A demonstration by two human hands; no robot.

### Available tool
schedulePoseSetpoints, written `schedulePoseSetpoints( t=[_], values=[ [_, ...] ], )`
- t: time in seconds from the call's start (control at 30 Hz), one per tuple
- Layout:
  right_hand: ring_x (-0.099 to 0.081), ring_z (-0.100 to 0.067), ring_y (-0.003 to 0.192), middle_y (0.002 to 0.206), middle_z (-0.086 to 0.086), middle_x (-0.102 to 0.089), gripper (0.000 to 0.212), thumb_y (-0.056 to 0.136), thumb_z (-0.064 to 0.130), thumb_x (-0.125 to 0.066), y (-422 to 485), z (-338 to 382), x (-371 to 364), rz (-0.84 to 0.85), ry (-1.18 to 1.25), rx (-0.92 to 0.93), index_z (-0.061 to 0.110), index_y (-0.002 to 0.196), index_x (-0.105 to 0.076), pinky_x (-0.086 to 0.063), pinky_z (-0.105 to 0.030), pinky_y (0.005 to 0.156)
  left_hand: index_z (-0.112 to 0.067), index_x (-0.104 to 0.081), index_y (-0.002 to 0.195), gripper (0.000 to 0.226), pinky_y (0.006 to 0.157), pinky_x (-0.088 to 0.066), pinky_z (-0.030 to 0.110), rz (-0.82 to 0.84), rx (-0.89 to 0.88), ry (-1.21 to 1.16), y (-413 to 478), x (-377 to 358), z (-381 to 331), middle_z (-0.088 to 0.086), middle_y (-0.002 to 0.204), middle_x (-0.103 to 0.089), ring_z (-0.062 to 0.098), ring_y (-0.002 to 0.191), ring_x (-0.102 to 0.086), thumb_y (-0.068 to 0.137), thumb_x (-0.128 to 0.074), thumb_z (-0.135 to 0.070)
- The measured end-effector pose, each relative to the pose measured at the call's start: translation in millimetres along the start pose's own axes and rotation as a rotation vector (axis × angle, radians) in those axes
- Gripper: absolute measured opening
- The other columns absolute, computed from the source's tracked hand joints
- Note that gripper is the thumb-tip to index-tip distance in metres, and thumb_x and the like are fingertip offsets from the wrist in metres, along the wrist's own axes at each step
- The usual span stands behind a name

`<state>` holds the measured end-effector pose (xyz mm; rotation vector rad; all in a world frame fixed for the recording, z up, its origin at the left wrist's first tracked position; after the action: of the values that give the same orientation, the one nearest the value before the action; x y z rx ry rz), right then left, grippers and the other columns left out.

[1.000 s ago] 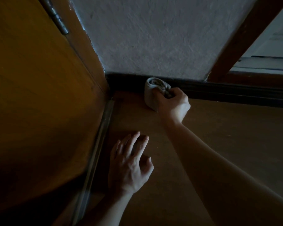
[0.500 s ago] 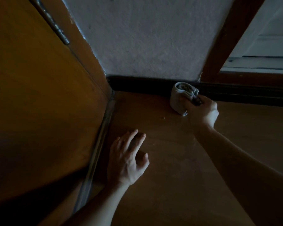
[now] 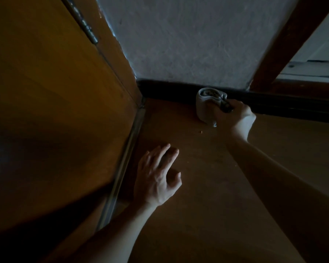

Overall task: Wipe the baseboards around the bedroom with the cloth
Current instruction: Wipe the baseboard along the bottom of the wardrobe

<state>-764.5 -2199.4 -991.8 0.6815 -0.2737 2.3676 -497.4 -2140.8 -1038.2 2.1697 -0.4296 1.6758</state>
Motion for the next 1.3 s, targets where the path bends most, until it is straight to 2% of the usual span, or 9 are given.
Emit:
schedulePoseSetpoints(
  t=[0.13,0.27,0.4,0.57,0.67,0.8,1.03,1.17,1.3],
  values=[
    [-0.061,-0.012,0.073,0.079,0.004,-0.066,0.035,0.083,0.051,-0.070,-3.0,-21.5,25.8,-0.121,-0.020,-0.031,0.017,0.087,-0.073,-0.035,-0.007,0.058,-0.031,-0.051,0.148,0.062,0.116,-0.033,0.053,-0.028,-0.015,-0.023,-1.8,-2.8,0.5,-0.002,0.159,-0.040,0.023,0.145,-0.039,0.090,-0.055,-0.055],
    [-0.066,-0.016,0.079,0.084,0.000,-0.071,0.034,0.080,0.050,-0.071,-9.3,-16.8,17.3,-0.169,-0.013,-0.051,0.018,0.089,-0.074,-0.054,-0.032,0.073,-0.030,-0.052,0.147,0.061,0.116,-0.032,0.053,-0.047,-0.017,-0.029,-3.0,-3.8,2.1,0.000,0.158,-0.042,0.024,0.144,-0.039,0.091,-0.054,-0.055],
    [-0.068,-0.016,0.078,0.077,0.003,-0.070,0.022,0.077,0.043,-0.074,-9.3,-6.5,0.5,-0.126,0.057,-0.090,0.022,0.083,-0.072,-0.058,-0.032,0.071,-0.030,-0.052,0.147,0.061,0.117,-0.032,0.052,-0.061,-0.017,-0.035,-2.4,-1.0,0.7,-0.001,0.157,-0.043,0.024,0.144,-0.039,0.091,-0.053,-0.054],
    [-0.068,-0.015,0.079,0.083,0.003,-0.070,0.032,0.075,0.049,-0.075,-11.2,-31.6,26.0,-0.205,0.077,-0.151,0.020,0.087,-0.072,-0.060,-0.041,0.074,-0.029,-0.054,0.146,0.061,0.116,-0.033,0.052,-0.071,-0.016,-0.024,-2.3,0.4,-0.8,0.000,0.157,-0.043,0.024,0.143,-0.040,0.090,-0.053,-0.055],
    [-0.067,-0.017,0.081,0.085,0.001,-0.071,0.032,0.076,0.047,-0.075,-10.0,-20.9,13.6,-0.158,0.053,-0.120,0.019,0.090,-0.073,-0.059,-0.039,0.075,-0.029,-0.055,0.144,0.060,0.115,-0.035,0.053,-0.080,-0.023,-0.029,-2.4,0.3,-0.7,0.000,0.156,-0.044,0.024,0.142,-0.042,0.090,-0.053,-0.055],
    [-0.066,-0.012,0.076,0.079,0.004,-0.069,0.028,0.078,0.044,-0.076,-6.8,-12.3,4.8,-0.099,0.066,-0.109,0.018,0.089,-0.073,-0.056,-0.030,0.067,-0.028,-0.057,0.143,0.060,0.113,-0.036,0.054,-0.081,-0.023,-0.027,-2.1,0.2,0.1,0.000,0.155,-0.045,0.024,0.141,-0.043,0.089,-0.053,-0.054],
    [-0.067,-0.016,0.078,0.081,0.002,-0.070,0.035,0.076,0.053,-0.074,0.8,-53.0,71.0,-0.201,0.005,-0.103,0.019,0.087,-0.073,-0.059,-0.041,0.075,-0.027,-0.057,0.142,0.060,0.116,-0.032,0.056,-0.096,-0.004,-0.042,4.7,1.7,-24.7,0.003,0.154,-0.046,0.022,0.139,-0.044,0.090,-0.049,-0.056],
    [-0.066,-0.013,0.075,0.078,0.004,-0.069,0.028,0.079,0.046,-0.075,0.9,-72.3,107.8,-0.260,0.020,-0.160,0.019,0.082,-0.070,-0.060,-0.039,0.073,-0.027,-0.056,0.144,0.059,0.117,-0.031,0.053,-0.056,-0.146,-0.089,5.6,-10.2,-77.3,0.001,0.155,-0.046,0.018,0.139,-0.045,0.092,-0.050,-0.055],
    [-0.068,-0.013,0.073,0.076,0.005,-0.069,0.018,0.079,0.039,-0.076,-4.2,-82.8,126.3,-0.324,0.084,-0.230,0.023,0.081,-0.070,-0.061,-0.038,0.072,-0.026,-0.060,0.140,0.056,0.116,-0.032,0.052,-0.076,-0.148,-0.120,3.8,-20.1,-85.7,0.002,0.151,-0.050,0.021,0.137,-0.046,0.090,-0.052,-0.052]
  ],
)
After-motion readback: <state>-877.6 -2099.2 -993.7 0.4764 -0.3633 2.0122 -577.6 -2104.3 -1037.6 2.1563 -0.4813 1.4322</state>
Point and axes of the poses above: each hand's wrist, its own y-axis towards the middle knuckle, its own x-axis out of the back of the hand, z = x × y, the point moved 10 cm from there along y, towards the middle knuckle
